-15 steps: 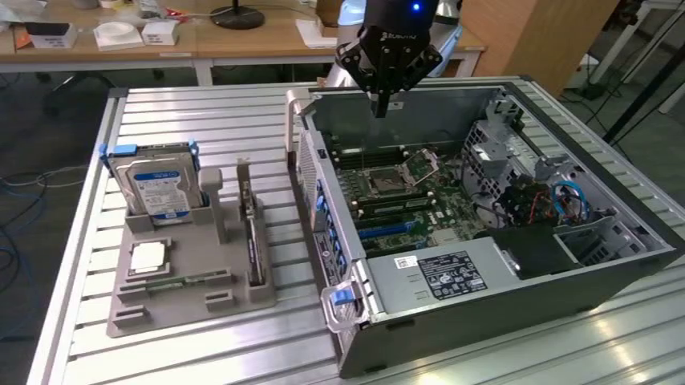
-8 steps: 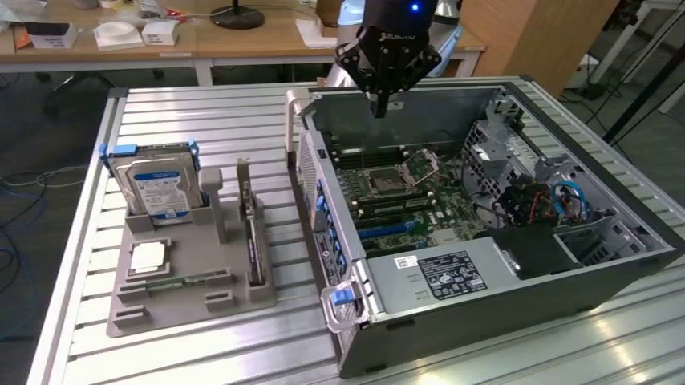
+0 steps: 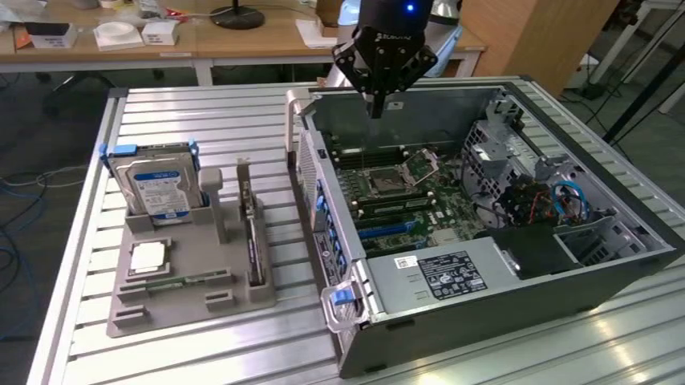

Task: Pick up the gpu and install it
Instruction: 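Reach for the gpu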

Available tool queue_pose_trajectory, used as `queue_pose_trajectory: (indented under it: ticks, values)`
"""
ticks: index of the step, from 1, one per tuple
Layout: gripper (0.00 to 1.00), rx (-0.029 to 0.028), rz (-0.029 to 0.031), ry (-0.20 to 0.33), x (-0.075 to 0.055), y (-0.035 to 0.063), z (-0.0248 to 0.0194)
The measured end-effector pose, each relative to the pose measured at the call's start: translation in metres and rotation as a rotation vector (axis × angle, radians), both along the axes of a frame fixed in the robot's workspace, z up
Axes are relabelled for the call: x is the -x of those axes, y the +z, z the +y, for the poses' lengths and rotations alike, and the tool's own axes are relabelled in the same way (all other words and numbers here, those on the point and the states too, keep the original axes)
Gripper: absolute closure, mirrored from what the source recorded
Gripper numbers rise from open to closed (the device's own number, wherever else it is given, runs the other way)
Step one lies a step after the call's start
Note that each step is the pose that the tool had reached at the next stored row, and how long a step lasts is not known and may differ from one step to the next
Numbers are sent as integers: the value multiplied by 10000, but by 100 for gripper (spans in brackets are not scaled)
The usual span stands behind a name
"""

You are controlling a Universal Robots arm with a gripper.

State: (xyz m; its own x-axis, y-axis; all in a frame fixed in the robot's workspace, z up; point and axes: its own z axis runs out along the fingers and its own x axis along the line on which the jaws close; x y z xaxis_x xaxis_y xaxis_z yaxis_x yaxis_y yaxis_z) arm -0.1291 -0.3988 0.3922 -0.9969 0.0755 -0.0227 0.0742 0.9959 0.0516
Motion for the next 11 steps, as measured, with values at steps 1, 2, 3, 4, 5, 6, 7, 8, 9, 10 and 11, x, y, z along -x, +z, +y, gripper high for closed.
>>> queue_pose_trajectory:
  ticks: [1,2,3,4,5,6,7,8,9,10,11]
  values:
    - [89,0,0,0,11,-2,0]
    - [89,-1,-1,0,22,-4,0]
    - [89,-1,-1,0,33,-6,0]
    - [89,0,0,1,43,-7,0]
    - [89,0,0,1,56,-9,0]
    - [89,1,0,1,68,-10,0]
    - [89,0,0,1,81,-12,0]
    - [89,0,0,1,93,-13,0]
    - [89,0,-1,1,105,-15,0]
    - [89,0,0,1,117,-16,0]
    - [89,0,0,0,132,-17,0]
